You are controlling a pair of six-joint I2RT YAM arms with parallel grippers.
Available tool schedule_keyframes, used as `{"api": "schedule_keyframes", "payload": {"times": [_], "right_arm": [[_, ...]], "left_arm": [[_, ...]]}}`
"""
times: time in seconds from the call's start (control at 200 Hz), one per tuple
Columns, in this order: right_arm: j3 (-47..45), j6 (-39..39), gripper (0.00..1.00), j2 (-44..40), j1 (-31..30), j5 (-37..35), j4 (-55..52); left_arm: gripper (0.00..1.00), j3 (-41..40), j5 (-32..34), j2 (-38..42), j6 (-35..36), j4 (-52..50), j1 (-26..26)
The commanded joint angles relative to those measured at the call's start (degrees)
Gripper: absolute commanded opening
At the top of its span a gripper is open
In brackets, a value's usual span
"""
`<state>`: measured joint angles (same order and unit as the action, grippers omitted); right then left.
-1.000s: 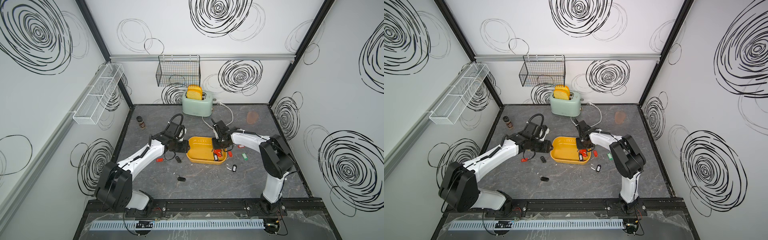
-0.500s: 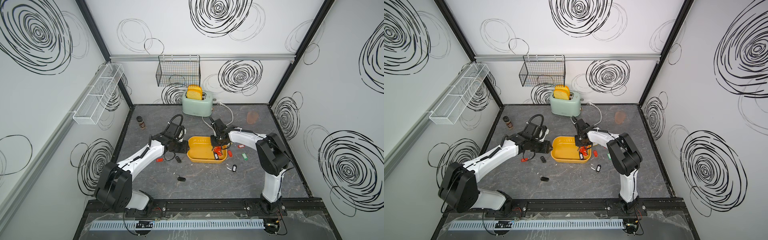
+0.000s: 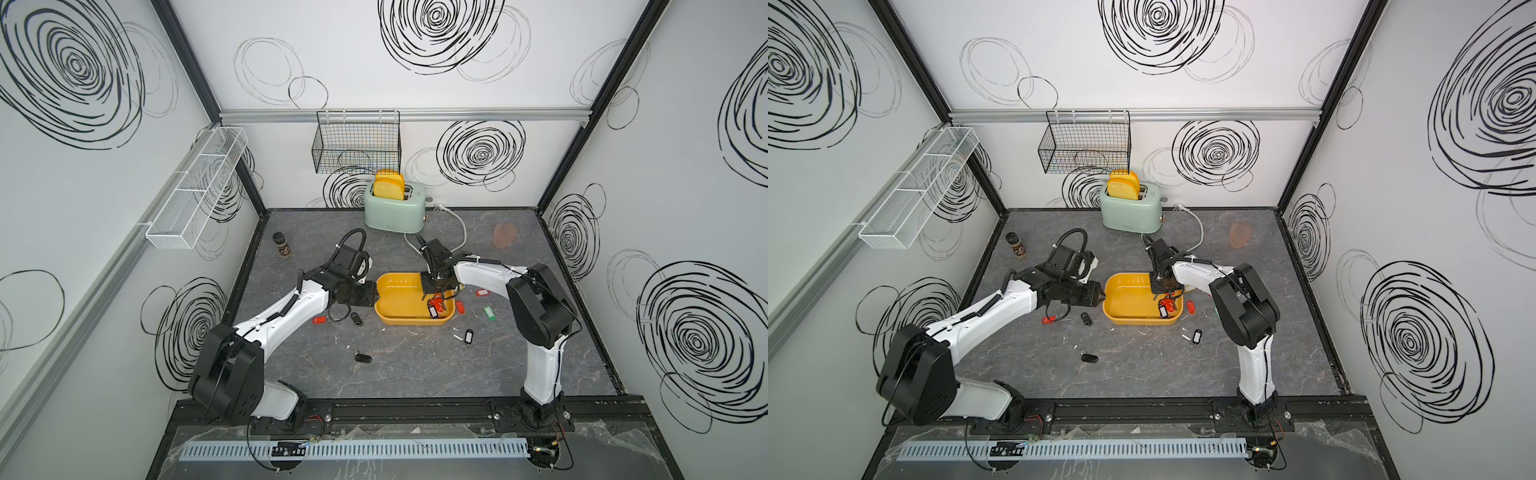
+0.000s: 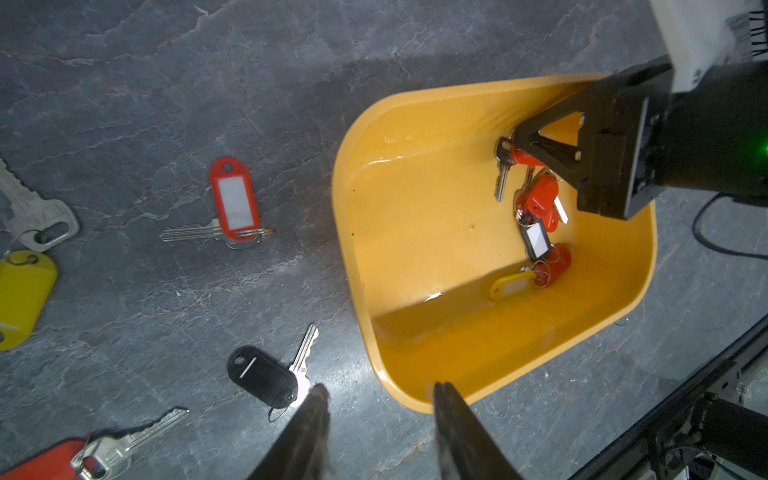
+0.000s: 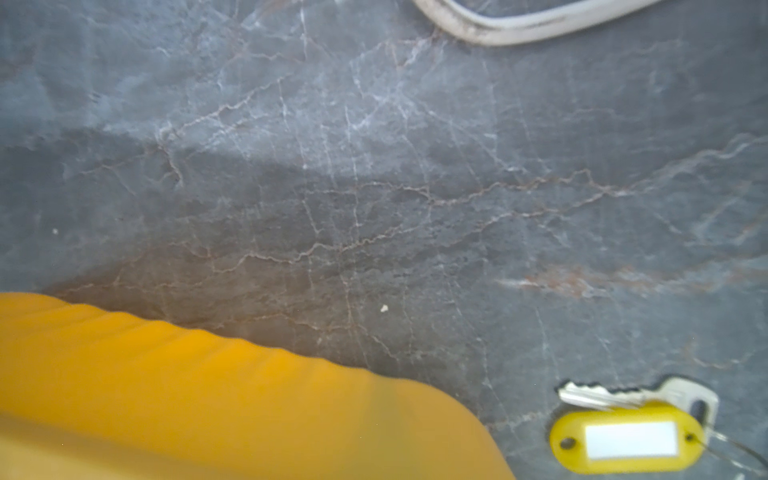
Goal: Take the keys out of the storage box
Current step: Pick up the key from the storage box, then place the key at the center of the board.
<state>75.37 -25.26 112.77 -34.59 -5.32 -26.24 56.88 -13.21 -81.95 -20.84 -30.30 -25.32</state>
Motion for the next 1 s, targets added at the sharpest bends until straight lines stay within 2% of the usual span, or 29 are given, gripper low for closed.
{"api": "schedule_keyframes", "payload": {"times": [0.0,0.115,0.47,0.625,0.83,0.995], "right_arm": [[1.7,0.4,0.03,0.3,-0.9,-1.8,-1.6],[1.7,1.0,0.00,-1.7,-1.4,-1.9,-2.0],[0.0,2.1,0.00,-11.7,-2.3,-0.3,-3.7],[-2.7,1.7,0.00,-17.8,-2.0,-1.6,-4.5],[-8.0,-0.6,0.00,-26.7,1.3,-1.1,-6.4],[-12.7,-3.2,0.00,-35.0,5.2,-3.8,-9.5]], "left_arm": [[0.46,0.6,0.5,-0.4,-0.2,-0.2,0.6],[0.46,1.2,0.6,-0.5,-0.2,-0.2,0.6],[0.46,3.5,0.4,-0.5,0.4,0.1,0.4],[0.47,4.1,-0.9,-0.4,1.1,0.8,-1.3],[0.48,4.8,-3.1,-0.7,2.1,2.3,-4.6],[0.49,6.6,-5.0,-2.1,3.8,2.7,-8.0]]}}
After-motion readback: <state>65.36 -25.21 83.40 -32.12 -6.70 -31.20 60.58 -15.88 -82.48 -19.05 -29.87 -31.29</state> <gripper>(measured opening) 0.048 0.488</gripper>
